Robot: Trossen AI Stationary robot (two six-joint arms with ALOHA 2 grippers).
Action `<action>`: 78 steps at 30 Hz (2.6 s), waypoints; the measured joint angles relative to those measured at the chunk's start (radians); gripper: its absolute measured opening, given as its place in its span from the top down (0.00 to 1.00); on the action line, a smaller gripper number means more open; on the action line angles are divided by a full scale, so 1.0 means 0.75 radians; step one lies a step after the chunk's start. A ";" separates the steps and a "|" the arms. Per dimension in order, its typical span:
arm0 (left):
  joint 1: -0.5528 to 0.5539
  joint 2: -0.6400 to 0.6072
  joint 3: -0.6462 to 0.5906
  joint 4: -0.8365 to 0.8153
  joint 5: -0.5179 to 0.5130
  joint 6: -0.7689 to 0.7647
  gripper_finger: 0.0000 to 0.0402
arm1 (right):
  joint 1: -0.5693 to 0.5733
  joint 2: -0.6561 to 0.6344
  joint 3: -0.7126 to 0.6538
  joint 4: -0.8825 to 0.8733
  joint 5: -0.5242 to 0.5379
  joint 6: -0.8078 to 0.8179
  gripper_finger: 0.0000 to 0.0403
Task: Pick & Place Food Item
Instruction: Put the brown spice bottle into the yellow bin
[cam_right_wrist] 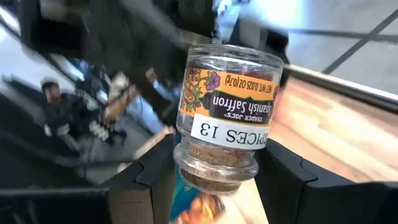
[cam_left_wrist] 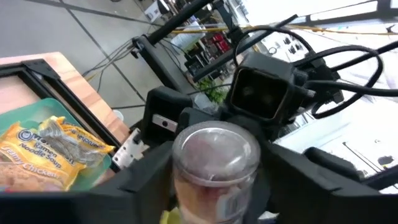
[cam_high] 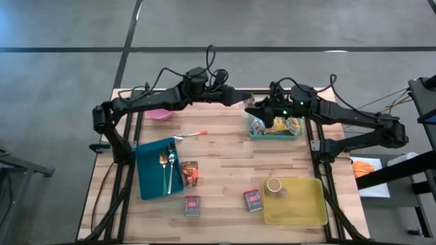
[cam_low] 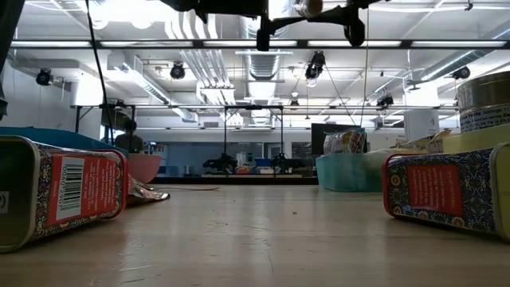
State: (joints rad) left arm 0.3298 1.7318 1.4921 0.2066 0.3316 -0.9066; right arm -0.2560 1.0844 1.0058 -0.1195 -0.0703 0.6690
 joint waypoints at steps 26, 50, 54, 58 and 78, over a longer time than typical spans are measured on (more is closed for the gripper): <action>0.025 -0.173 -0.002 -0.655 0.047 0.129 0.02 | 0.069 0.034 0.516 -1.773 -0.344 0.066 0.58; 0.025 -0.307 -0.034 -0.885 0.048 0.342 0.02 | 0.486 0.085 -0.004 -1.780 -0.993 0.544 0.58; 0.025 -0.307 -0.035 -0.925 0.048 0.371 0.02 | 0.526 0.085 -0.115 -1.654 -1.057 0.550 0.58; 0.025 -0.308 -0.035 -0.937 0.048 0.373 0.02 | 0.553 0.086 -0.206 -1.632 -1.074 0.543 0.58; 0.025 -0.308 -0.035 -0.941 0.048 0.373 0.02 | 0.565 0.087 -0.572 -1.131 -1.164 0.795 0.58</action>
State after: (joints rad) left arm 0.3485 1.5009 1.4658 -0.4992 0.3676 -0.6270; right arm 0.1680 1.1496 0.5772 -0.9678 -0.9436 1.2656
